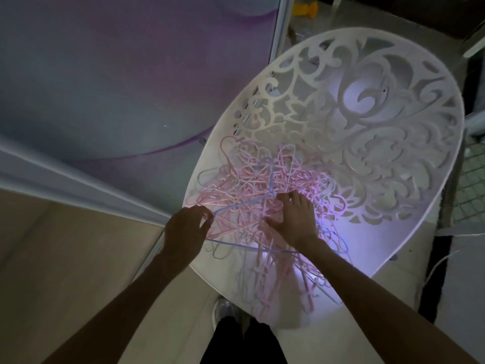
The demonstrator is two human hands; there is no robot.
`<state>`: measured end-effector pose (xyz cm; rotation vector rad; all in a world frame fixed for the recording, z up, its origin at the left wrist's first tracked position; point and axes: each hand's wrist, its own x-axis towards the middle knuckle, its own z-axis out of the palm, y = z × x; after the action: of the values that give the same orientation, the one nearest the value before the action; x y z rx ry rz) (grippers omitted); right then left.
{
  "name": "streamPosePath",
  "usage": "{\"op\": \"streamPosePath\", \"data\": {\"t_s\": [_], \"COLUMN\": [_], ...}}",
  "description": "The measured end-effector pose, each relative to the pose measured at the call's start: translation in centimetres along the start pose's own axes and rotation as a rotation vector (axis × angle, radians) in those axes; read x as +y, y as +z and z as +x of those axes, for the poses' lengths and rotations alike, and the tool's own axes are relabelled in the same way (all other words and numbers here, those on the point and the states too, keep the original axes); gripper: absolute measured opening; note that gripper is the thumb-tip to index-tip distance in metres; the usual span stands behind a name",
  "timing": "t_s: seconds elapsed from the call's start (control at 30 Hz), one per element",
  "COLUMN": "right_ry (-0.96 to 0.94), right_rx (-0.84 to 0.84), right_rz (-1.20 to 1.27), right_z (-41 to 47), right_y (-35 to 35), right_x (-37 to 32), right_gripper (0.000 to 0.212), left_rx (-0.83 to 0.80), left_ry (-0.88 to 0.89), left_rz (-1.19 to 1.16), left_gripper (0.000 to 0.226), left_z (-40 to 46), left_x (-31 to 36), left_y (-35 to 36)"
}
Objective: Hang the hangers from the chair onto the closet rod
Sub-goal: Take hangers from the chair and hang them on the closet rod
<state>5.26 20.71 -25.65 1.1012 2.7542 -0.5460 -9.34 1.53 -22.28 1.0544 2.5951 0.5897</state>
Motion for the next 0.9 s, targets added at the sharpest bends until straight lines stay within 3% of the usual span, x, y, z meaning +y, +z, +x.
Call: {"op": "streamPosePath", "data": {"t_s": [0.13,0.27,0.37,0.43,0.5,0.57,0.7,0.77,0.9], "right_ry": [-0.049,-0.052,0.224,0.425,0.459,0.49,0.399,0.32,0.335], "right_rx": [-0.16,-0.074,0.018,-0.076,-0.114,-0.032,0.029,0.097,0.225], "right_rz": [0.179,0.3,0.321,0.313,0.303,0.342,0.299,0.293,0.487], "right_z": [0.2,-0.8,-0.9,-0.5,-0.2,0.0,0.2,0.1,-0.3], "right_y": [-1.1,-2.3,-2.4,-1.8,-1.4,-2.1,-2.7,-2.6,-3.0], "right_x": [1.7,4.1,6.5,7.9,8.5,8.4,8.8,9.1,10.1], "right_gripper": [0.064,0.039,0.052,0.058,0.048,0.031,0.013,0.014,0.018], "left_rx": [-0.011,-0.122,-0.268,-0.321,-0.297,-0.262,-0.226,-0.245,-0.201], "left_ry": [-0.011,-0.009,-0.08,-0.045,0.004,0.029,0.019,-0.085,-0.256], "left_rz": [-0.005,0.052,0.11,0.184,0.22,0.203,0.18,0.122,0.048], "left_gripper": [0.013,0.017,0.025,0.037,0.037,0.031,0.029,0.031,0.036], "left_z": [0.0,0.7,1.7,2.2,2.3,2.2,2.1,2.3,2.9], "left_x": [0.9,1.1,1.4,1.9,2.5,3.2,3.7,3.2,0.9], "left_y": [-0.6,-1.0,-1.1,-0.8,-0.6,-0.5,-1.2,-1.6,-2.3]}}
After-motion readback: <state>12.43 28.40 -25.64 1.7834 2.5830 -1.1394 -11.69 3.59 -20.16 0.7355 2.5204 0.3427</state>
